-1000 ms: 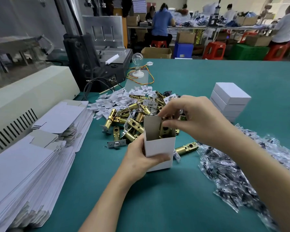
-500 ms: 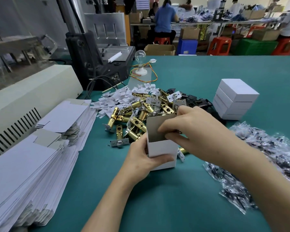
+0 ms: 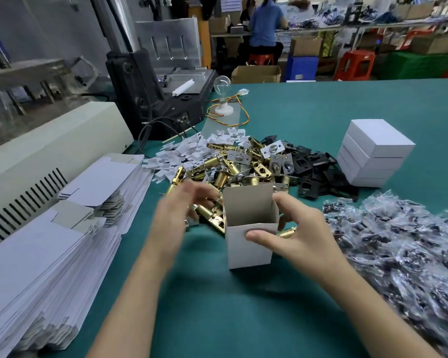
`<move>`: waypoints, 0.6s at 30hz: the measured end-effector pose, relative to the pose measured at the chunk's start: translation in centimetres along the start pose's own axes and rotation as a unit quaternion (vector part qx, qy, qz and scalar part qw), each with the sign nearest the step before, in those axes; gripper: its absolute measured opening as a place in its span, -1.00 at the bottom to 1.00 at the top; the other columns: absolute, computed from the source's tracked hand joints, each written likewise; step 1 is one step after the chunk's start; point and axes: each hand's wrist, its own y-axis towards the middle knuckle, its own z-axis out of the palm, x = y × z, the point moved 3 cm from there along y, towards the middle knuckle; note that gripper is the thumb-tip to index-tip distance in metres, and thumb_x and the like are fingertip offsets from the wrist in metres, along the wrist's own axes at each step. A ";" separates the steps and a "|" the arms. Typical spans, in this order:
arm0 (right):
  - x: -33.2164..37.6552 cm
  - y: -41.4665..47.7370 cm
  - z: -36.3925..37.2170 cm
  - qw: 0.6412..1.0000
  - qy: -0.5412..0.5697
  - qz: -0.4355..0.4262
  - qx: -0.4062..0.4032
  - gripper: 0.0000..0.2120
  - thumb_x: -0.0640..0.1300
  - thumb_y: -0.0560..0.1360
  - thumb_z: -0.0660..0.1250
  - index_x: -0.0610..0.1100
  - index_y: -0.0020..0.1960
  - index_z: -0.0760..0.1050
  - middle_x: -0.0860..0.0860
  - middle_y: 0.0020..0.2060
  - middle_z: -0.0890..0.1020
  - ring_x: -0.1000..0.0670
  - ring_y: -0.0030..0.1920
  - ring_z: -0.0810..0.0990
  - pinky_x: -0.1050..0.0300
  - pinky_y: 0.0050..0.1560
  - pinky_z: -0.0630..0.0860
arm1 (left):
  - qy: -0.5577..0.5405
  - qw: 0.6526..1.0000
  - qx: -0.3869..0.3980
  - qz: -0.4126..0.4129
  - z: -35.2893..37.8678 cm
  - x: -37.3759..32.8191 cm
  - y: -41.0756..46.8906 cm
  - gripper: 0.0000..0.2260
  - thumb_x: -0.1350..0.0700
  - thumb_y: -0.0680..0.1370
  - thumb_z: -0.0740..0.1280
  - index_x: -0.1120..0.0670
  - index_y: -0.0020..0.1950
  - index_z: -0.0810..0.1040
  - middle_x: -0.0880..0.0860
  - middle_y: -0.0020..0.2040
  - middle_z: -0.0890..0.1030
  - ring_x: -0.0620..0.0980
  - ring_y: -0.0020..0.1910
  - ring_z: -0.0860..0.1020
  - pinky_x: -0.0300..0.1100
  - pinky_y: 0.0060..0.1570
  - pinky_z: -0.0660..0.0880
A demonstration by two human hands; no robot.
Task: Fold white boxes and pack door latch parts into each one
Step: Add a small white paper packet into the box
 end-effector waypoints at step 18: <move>0.5 -0.7 0.1 1.000 -0.004 -0.024 -0.006 -0.62 0.15 0.37 0.60 0.25 -0.09 0.38 0.28 -0.25 0.48 0.20 -0.21 0.45 0.44 -0.23 0.31 | 0.521 0.845 0.005 -0.124 -7.3 6.3 16.3 -0.72 0.08 0.67 0.39 0.11 0.36 0.65 0.16 0.19 0.68 0.09 0.02 0.53 -0.06 0.05 0.48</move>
